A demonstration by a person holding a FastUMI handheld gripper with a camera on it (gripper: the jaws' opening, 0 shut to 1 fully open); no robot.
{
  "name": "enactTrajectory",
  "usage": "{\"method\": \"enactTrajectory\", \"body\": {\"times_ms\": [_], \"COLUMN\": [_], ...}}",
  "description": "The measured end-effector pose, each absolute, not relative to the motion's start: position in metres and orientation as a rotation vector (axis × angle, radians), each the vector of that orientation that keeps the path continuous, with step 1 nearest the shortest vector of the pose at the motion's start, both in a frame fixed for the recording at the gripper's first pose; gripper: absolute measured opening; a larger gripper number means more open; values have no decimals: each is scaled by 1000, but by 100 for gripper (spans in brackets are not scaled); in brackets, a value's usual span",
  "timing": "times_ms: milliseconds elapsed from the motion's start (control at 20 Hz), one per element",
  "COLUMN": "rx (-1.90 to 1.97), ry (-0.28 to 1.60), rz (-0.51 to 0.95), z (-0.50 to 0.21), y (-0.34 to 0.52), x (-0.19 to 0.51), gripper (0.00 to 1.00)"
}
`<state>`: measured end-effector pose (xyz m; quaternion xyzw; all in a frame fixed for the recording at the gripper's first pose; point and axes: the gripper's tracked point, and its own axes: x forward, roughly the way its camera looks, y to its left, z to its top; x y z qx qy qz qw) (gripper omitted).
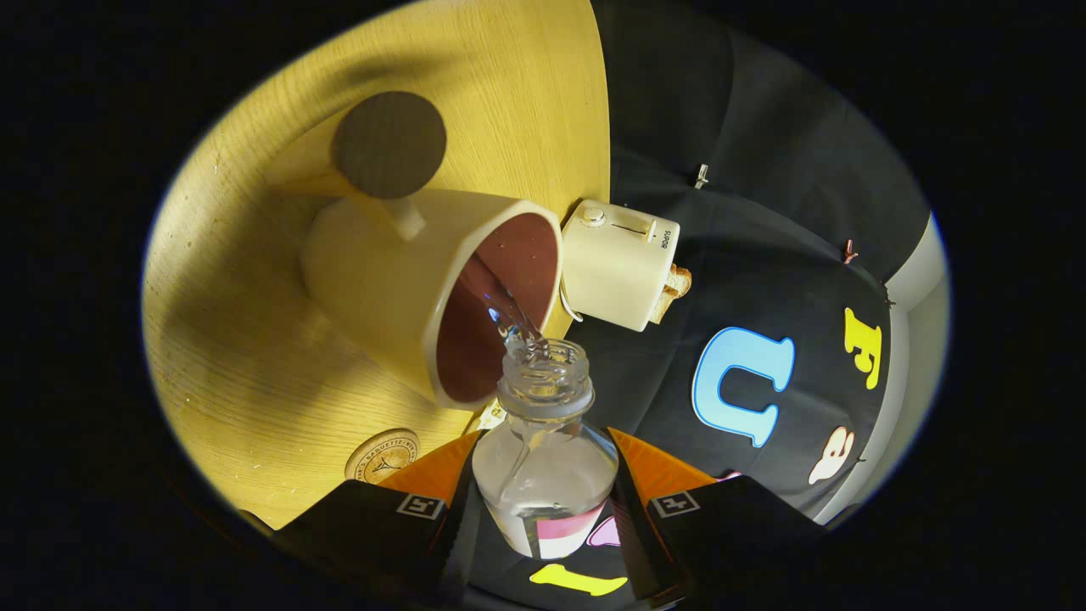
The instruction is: Take the bottle from table, then pour the juice into the cup, finally place the bottle on the coaster
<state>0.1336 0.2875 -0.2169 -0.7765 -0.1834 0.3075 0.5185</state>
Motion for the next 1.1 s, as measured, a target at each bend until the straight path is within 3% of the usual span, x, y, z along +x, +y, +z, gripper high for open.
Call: {"method": "enactTrajectory", "body": {"times_ms": [1100], "rx": [-1970], "ry": [-624], "rz": [707], "z": [-172], "y": [303], "x": [143], "gripper": [73]}}
